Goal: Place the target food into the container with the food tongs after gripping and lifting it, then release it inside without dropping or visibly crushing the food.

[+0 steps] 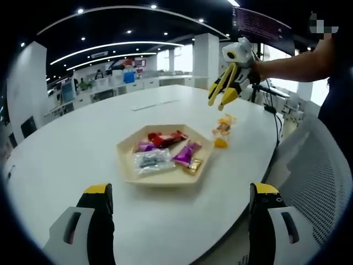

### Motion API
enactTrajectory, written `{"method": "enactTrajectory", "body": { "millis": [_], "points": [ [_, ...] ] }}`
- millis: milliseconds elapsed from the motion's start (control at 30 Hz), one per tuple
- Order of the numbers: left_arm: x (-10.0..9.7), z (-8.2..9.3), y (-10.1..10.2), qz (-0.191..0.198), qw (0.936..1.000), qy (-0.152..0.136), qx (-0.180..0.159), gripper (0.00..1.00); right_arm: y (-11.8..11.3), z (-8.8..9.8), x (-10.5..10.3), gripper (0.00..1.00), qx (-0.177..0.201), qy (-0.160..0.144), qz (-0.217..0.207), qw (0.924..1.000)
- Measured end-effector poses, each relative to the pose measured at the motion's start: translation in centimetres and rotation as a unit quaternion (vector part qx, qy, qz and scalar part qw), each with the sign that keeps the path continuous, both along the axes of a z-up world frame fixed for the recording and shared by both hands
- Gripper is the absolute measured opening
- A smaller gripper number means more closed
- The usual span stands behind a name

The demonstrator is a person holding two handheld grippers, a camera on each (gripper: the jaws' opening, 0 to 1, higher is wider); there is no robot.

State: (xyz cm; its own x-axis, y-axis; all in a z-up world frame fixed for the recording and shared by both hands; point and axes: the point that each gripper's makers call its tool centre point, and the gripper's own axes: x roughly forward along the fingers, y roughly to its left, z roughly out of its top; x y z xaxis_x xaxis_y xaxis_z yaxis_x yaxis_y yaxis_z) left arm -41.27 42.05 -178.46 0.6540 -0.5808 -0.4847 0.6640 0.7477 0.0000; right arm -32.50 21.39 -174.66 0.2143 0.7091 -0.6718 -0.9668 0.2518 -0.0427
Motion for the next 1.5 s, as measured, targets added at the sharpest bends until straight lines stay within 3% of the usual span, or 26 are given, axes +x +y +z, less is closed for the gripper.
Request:
{"method": "enactTrajectory", "body": {
  "millis": [433,700,933,1233,1433,1467,1500],
  "points": [
    [0.0,0.1,0.1,0.003,1.0,0.0,0.0,0.99,-0.6,-1.6,-1.1,0.29,-0.012,0.008,0.022,0.9997],
    [0.0,-0.1,0.1,0.001,1.0,0.003,0.001,0.99,-1.3,-3.8,-2.2,0.29,-0.039,0.012,0.035,0.9986],
    [0.0,-0.1,0.1,0.002,1.0,0.002,-0.001,0.99,-1.1,-4.7,-2.5,0.29,-0.047,0.004,0.044,0.9979],
    [0.0,0.0,0.1,0.004,1.0,0.003,-0.003,0.99,-0.2,-6.0,-3.2,0.29,-0.078,-0.015,0.087,0.993],
    [0.0,-0.1,0.2,0.004,1.0,0.002,-0.001,0.99,-0.3,-6.8,-2.5,0.29,-0.091,-0.016,0.07,0.9933],
    [0.0,-0.1,0.2,0.003,1.0,0.002,-0.002,0.99,-0.3,-7.0,-2.2,0.29,-0.093,-0.008,0.044,0.9946],
    [0.0,-0.1,0.2,0.003,1.0,0.003,-0.002,0.99,-0.2,-7.0,-2.1,0.29,-0.093,-0.011,0.045,0.9945]
  ]
}}
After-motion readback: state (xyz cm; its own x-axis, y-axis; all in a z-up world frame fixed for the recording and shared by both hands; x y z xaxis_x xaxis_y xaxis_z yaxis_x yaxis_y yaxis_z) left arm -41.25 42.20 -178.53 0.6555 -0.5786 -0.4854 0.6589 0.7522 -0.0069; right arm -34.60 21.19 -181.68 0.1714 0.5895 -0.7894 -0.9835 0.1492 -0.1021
